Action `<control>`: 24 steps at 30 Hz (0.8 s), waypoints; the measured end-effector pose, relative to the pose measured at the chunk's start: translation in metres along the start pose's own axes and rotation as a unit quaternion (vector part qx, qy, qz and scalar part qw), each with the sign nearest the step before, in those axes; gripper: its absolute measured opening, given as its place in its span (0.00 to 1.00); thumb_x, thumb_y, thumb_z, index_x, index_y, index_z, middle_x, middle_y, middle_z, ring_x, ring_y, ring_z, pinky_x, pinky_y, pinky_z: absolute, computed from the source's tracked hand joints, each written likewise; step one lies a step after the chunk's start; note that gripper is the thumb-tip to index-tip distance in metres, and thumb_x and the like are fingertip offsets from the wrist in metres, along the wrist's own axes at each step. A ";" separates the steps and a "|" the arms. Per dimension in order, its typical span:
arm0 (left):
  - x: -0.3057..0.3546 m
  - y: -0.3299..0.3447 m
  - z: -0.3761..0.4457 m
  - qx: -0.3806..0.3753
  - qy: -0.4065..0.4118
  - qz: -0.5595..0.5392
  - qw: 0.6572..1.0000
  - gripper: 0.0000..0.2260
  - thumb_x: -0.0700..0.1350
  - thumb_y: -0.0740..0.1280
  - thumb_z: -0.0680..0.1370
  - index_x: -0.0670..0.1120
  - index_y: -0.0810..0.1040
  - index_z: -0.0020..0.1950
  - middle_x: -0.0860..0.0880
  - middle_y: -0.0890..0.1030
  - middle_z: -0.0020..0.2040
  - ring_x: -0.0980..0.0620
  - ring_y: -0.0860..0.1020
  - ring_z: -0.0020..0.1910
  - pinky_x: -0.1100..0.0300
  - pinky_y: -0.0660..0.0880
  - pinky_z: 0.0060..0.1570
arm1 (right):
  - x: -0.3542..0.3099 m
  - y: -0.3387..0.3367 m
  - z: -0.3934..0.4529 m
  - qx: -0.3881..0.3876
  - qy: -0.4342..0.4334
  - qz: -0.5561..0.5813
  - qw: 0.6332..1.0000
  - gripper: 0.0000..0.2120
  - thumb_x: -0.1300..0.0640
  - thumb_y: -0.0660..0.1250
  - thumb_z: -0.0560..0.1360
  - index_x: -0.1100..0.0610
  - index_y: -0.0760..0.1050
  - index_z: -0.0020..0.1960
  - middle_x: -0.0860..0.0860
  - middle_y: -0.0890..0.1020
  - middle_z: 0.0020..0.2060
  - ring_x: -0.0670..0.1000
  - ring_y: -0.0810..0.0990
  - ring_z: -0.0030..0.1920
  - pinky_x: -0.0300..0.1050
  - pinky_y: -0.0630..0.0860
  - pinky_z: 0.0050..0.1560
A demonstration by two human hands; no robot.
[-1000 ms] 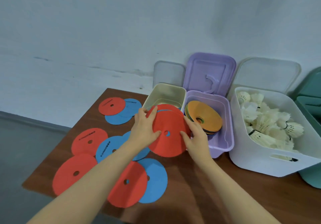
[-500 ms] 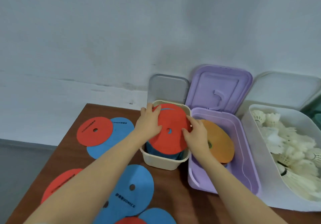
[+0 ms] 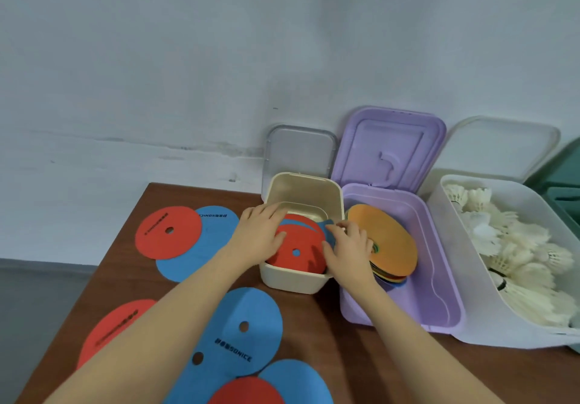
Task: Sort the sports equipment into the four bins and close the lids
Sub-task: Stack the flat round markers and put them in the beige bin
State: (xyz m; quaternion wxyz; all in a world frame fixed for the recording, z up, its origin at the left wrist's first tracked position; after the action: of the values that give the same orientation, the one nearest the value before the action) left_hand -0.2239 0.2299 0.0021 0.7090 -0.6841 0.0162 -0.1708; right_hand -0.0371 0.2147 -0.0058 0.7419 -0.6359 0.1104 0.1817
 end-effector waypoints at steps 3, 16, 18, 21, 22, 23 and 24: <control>0.010 -0.011 -0.035 0.016 -0.009 0.004 1.000 0.25 0.51 0.57 0.80 0.49 0.57 0.75 0.50 0.61 0.74 0.49 0.59 0.72 0.54 0.53 0.69 | -0.004 -0.007 -0.025 0.014 -0.046 0.006 0.999 0.15 0.56 0.64 0.75 0.54 0.75 0.61 0.53 0.73 0.57 0.58 0.69 0.56 0.50 0.61 0.53; 0.036 0.030 -0.222 -0.072 -0.147 -0.012 0.987 0.23 0.51 0.59 0.79 0.49 0.62 0.73 0.48 0.64 0.72 0.47 0.61 0.70 0.52 0.55 0.67 | -0.003 0.030 -0.188 -0.066 -0.102 0.057 0.991 0.15 0.55 0.64 0.76 0.54 0.75 0.61 0.51 0.75 0.55 0.56 0.72 0.54 0.46 0.62 0.50; 0.036 0.047 -0.244 -0.115 -0.180 -0.010 0.977 0.24 0.52 0.59 0.79 0.49 0.61 0.73 0.48 0.64 0.71 0.46 0.61 0.70 0.52 0.56 0.67 | -0.001 0.042 -0.207 -0.121 -0.079 0.040 0.989 0.17 0.51 0.63 0.77 0.53 0.72 0.65 0.52 0.72 0.59 0.56 0.70 0.58 0.47 0.61 0.53; 0.038 0.072 -0.276 -0.181 -0.242 -0.016 0.953 0.27 0.54 0.58 0.78 0.48 0.57 0.74 0.44 0.63 0.71 0.43 0.61 0.70 0.51 0.57 0.67 | 0.000 0.059 -0.231 -0.205 -0.036 -0.007 0.978 0.22 0.45 0.59 0.78 0.52 0.67 0.69 0.52 0.66 0.67 0.56 0.64 0.65 0.49 0.60 0.62; 0.039 0.080 -0.286 -0.196 -0.260 -0.023 0.945 0.28 0.55 0.58 0.78 0.47 0.55 0.75 0.42 0.61 0.72 0.41 0.60 0.70 0.50 0.56 0.67 | 0.000 0.065 -0.238 -0.226 -0.021 -0.016 0.974 0.24 0.43 0.58 0.78 0.51 0.64 0.70 0.52 0.64 0.69 0.56 0.62 0.67 0.50 0.59 0.64; 0.039 0.086 -0.295 -0.205 -0.276 -0.033 0.939 0.30 0.55 0.58 0.78 0.47 0.52 0.76 0.41 0.58 0.73 0.40 0.59 0.71 0.49 0.56 0.68 | 0.000 0.071 -0.246 -0.239 -0.006 -0.022 0.971 0.26 0.41 0.57 0.77 0.51 0.62 0.72 0.52 0.61 0.71 0.56 0.60 0.69 0.51 0.57 0.66; 0.040 0.092 -0.302 -0.209 -0.288 -0.043 0.934 0.31 0.56 0.59 0.78 0.47 0.50 0.76 0.40 0.56 0.74 0.40 0.57 0.71 0.48 0.55 0.69 | 0.001 0.076 -0.253 -0.245 0.009 -0.028 0.969 0.29 0.40 0.57 0.77 0.51 0.59 0.73 0.53 0.57 0.73 0.57 0.57 0.71 0.52 0.55 0.68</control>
State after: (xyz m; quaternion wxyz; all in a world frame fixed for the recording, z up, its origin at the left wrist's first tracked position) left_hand -0.2436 -0.0715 -0.0986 0.5166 -0.8365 -0.1827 0.0101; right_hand -0.0507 -0.0242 -0.1169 0.5674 -0.8028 0.0514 0.1761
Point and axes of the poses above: each hand's wrist, its own z-axis towards the middle knuckle, its own y-axis out of the palm, x = y × z, the point moved 3 cm from there along z, towards the middle knuckle
